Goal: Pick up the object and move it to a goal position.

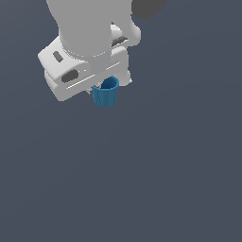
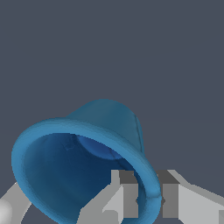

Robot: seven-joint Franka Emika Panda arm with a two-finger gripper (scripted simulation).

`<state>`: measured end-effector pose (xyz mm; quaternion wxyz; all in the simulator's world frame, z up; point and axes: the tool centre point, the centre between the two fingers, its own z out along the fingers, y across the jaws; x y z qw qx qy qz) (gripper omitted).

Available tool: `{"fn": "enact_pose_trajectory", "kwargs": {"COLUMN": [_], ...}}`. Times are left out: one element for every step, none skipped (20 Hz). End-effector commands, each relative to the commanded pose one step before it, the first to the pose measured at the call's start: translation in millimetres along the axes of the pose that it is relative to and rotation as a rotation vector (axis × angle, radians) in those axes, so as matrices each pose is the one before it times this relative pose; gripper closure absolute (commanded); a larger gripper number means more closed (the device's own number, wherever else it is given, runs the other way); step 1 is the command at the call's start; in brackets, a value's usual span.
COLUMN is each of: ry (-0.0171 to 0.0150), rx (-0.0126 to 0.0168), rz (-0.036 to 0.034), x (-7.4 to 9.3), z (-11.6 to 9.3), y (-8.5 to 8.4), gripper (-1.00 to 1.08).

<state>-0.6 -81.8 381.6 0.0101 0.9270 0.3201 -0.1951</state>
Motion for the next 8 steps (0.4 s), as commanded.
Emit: {"fn": "enact_pose_trajectory", "kwargs": {"ry": [0.00109,0.0,0.0,0.0,0.0,0.0,0.0,0.0], "rx": [-0.00122,0.0,0.0,0.0,0.0,0.0,0.0,0.0], "rz": [-0.00006,0.0,0.0,0.0,0.0,0.0,0.0,0.0], "x": [-2.51,-0.48,-0.33,-0.17,-0.02,0.13,0.26,0.12], "z": [-5.91,-1.1,-0.8,-0.5,-0.21,0.08,0.35,0.19], "y": [1.17,0.38,0.31,0.23,0.17,0.1,0.03,-0.01], "gripper": [1.08,1.08,1.08,1.08,1.08,1.08,1.08,1.08]}}
